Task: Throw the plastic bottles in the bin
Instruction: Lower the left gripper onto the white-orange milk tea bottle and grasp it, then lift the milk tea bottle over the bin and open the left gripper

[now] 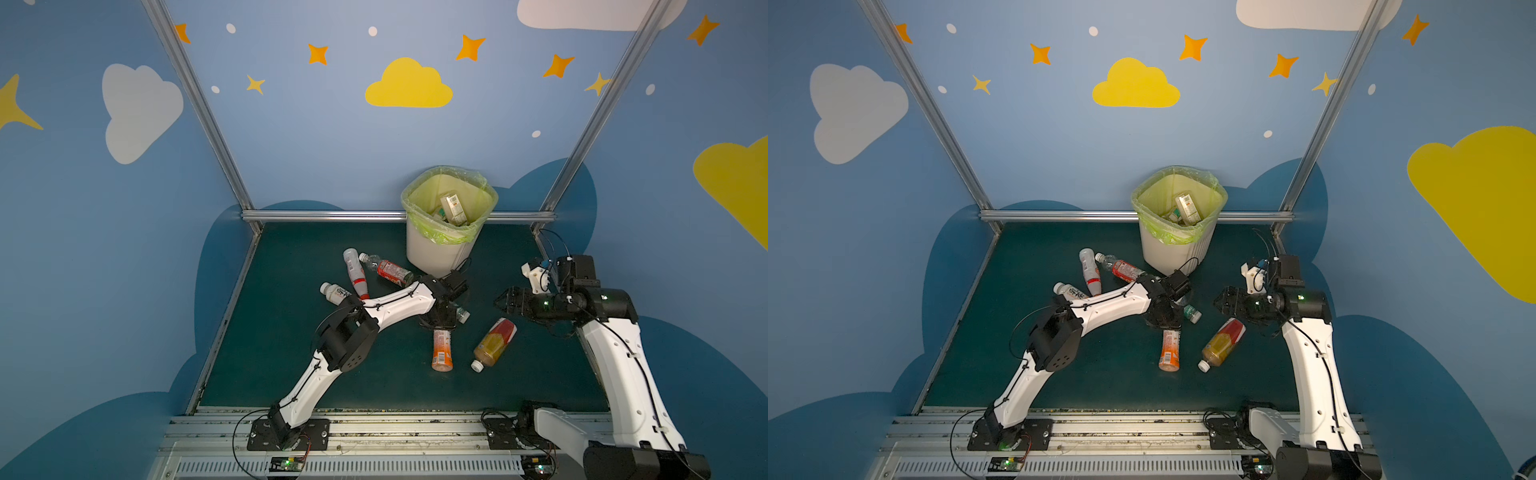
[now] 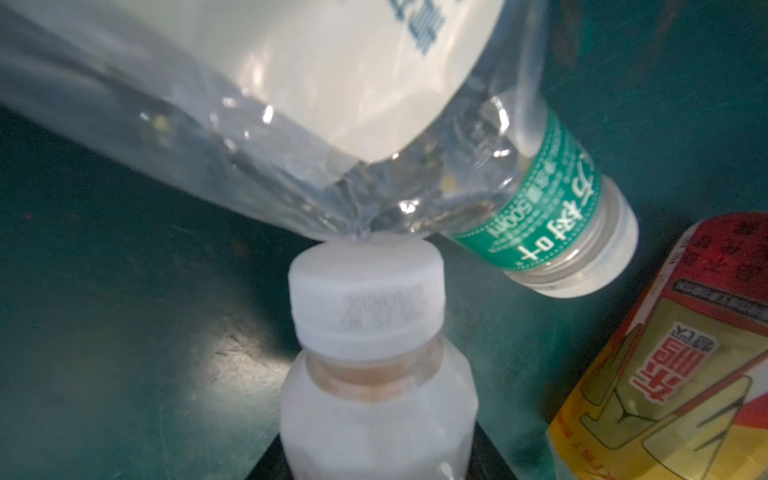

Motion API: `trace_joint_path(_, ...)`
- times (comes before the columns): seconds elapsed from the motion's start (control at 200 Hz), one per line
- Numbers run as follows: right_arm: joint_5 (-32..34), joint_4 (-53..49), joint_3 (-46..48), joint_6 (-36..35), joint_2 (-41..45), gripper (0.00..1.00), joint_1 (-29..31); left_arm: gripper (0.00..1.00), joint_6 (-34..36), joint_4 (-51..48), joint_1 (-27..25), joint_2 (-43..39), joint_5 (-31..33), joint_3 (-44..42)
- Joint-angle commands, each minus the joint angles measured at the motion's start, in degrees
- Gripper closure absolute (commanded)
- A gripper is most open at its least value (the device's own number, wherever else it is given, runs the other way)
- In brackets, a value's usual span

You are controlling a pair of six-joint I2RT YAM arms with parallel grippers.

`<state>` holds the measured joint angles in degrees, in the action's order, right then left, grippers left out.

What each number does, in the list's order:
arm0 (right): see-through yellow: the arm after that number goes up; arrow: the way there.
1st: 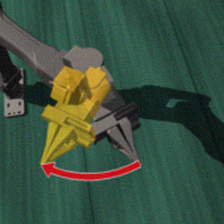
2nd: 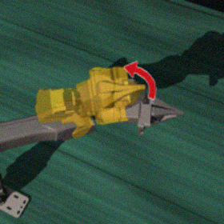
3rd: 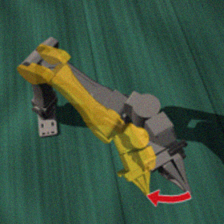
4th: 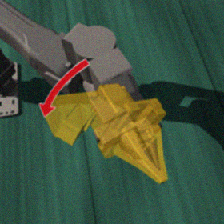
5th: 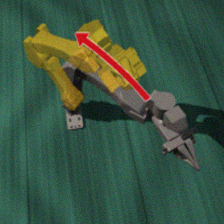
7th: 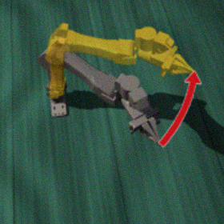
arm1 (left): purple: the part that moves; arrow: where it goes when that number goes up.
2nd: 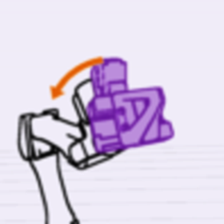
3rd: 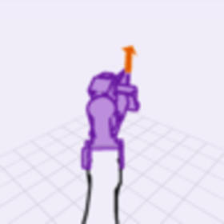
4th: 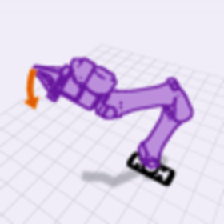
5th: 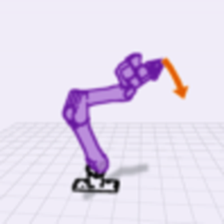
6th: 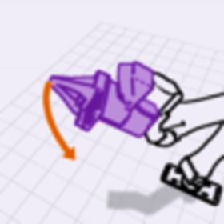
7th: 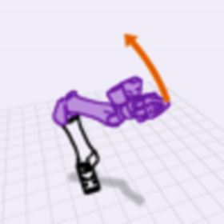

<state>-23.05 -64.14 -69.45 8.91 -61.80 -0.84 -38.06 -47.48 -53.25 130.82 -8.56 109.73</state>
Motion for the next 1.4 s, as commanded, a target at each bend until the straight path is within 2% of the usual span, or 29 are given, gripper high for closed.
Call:
trace_joint_path(0.0,-0.51,-0.07,-1.91,-0.23,0.32,0.13,-0.39,0.51,1.31,-3.07,0.30,-4.44,1.25,-1.54)
trace_joint_path(0.275,-0.86,0.85,-2.08,0.89,2.18,0.13,-0.63,0.51,2.96,-4.59,2.15,-19.69,5.11,-7.70)
trace_joint_path(0.421,-1.81,1.44,-2.49,1.53,2.44,0.13,-0.65,0.50,4.08,-5.61,4.82,-27.90,8.74,-7.31)
trace_joint_path(0.516,-2.98,2.61,-2.29,2.12,2.87,0.13,-0.65,0.49,5.41,-2.99,6.44,-33.34,12.03,-6.99)
trace_joint_path(0.691,-4.17,5.88,-1.11,4.76,4.18,0.13,-0.61,0.49,15.72,11.59,8.81,-42.87,18.45,-7.37)
trace_joint_path(0.881,-3.96,9.28,-1.29,7.47,4.71,0.13,-0.40,0.48,32.14,41.55,9.42,-50.34,20.78,-12.53)
trace_joint_path(0.936,-3.52,9.93,-1.93,8.39,4.31,0.13,-0.38,0.48,35.32,47.24,10.43,-49.59,19.95,-11.53)
trace_joint_path(0.991,-3.33,10.69,-2.70,9.13,3.65,0.13,-0.30,0.48,36.10,48.51,12.78,-46.40,17.74,-7.20)
trace_joint_path(1.086,-2.54,11.40,-5.11,10.07,1.62,0.13,-0.25,0.49,31.21,40.68,19.20,-34.31,9.24,10.65)
trace_joint_path(1.157,-2.31,11.48,-7.81,10.69,-0.85,0.13,-0.11,0.49,28.53,27.17,22.38,-17.88,2.94,36.98)
trace_joint_path(1.212,-2.11,11.47,-9.68,11.15,-2.53,0.13,-0.02,0.46,28.70,17.18,23.33,-2.23,1.41,62.79)
trace_joint_path(1.237,-2.01,11.56,-10.51,11.41,-3.35,0.13,0.03,0.43,28.04,15.73,23.81,3.26,1.27,70.34)
trace_joint_path(1.292,-1.83,11.75,-11.59,11.81,-4.60,0.13,0.19,0.29,24.90,20.31,24.90,0.97,1.22,59.31)
trace_joint_path(1.342,-1.82,11.93,-12.09,12.25,-5.58,0.13,0.23,0.01,24.19,25.40,25.01,-3.24,2.09,46.97)
trace_joint_path(1.392,-1.82,12.14,-11.96,12.62,-6.25,0.13,0.31,0.00,23.42,29.39,24.80,-5.93,1.56,38.94)
